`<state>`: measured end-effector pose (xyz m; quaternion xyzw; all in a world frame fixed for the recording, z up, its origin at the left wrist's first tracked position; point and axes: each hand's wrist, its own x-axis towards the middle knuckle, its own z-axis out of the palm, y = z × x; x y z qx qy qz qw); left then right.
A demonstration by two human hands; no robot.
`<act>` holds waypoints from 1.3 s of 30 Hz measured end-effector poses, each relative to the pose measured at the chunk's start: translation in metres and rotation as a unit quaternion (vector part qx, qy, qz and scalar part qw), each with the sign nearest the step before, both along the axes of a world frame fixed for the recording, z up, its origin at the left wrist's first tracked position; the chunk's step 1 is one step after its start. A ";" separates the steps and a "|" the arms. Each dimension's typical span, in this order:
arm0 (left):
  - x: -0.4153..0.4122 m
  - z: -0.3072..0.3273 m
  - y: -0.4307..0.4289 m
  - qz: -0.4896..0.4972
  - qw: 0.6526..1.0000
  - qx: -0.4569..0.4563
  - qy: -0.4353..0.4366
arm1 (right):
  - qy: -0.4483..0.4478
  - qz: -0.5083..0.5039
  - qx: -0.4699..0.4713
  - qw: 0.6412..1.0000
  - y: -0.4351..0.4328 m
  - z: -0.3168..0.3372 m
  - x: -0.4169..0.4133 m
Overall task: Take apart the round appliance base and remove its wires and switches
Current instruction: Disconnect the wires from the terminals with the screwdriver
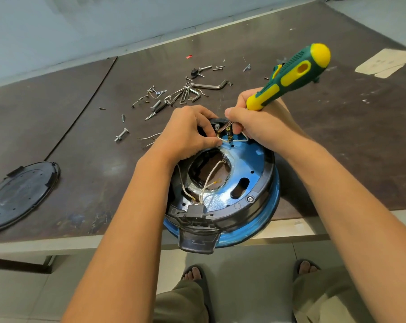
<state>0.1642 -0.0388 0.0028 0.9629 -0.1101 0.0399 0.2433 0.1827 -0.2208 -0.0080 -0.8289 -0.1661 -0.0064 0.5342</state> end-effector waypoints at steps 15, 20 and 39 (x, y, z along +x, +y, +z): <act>0.002 -0.002 0.001 0.001 1.000 -0.009 -0.008 | -0.089 0.057 -0.051 0.993 -0.007 -0.004 0.006; 0.002 -0.002 0.002 -0.001 1.000 -0.008 -0.005 | -0.030 0.041 -0.005 0.999 -0.007 -0.003 0.003; 0.003 -0.003 0.003 -0.015 1.000 -0.016 -0.003 | -0.046 0.042 0.022 0.998 -0.009 -0.008 0.000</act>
